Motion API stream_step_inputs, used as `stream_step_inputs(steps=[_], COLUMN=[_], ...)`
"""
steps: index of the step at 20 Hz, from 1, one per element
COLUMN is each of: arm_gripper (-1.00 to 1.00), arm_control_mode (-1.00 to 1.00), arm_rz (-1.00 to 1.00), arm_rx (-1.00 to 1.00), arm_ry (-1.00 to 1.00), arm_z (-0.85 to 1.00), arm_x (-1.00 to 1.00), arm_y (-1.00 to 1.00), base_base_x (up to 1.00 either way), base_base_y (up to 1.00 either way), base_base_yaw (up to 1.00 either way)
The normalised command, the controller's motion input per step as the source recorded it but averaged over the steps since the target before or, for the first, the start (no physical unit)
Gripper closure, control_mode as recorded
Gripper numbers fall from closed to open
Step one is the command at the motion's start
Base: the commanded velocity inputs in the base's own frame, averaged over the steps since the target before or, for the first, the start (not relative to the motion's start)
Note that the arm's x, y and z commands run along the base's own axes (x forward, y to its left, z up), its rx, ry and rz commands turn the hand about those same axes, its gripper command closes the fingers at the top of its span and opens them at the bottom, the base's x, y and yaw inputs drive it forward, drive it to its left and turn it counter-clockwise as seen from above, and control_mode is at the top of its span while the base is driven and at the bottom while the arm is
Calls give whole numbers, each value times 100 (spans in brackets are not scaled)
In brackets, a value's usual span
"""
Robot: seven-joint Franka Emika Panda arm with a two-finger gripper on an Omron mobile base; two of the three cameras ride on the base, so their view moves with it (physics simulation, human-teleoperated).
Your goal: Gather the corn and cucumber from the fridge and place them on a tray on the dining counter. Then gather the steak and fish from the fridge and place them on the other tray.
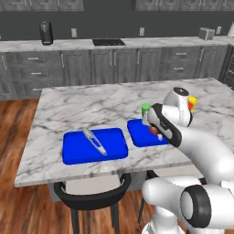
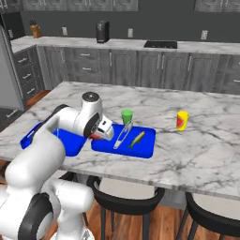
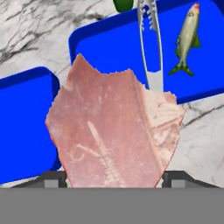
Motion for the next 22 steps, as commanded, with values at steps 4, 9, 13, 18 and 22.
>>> stream_step_inputs(steps=[4,9,13,18,22], arm_gripper=[100,100,100,100,100], arm_control_mode=[-100,-100,-100,-100,-100], arm_rz=[1,1,0,0,0], arm_rx=[0,0,0,0,0], arm_ry=[0,0,0,1,1], arm_z=[-30,-31,-30,-34,-34], arm_x=[49,49,45,35,22], arm_y=[-4,-1,0,0,-5], base_base_x=[0,0,0,0,0], base_base_y=[0,0,0,0,0], base_base_yaw=[0,0,0,0,0])
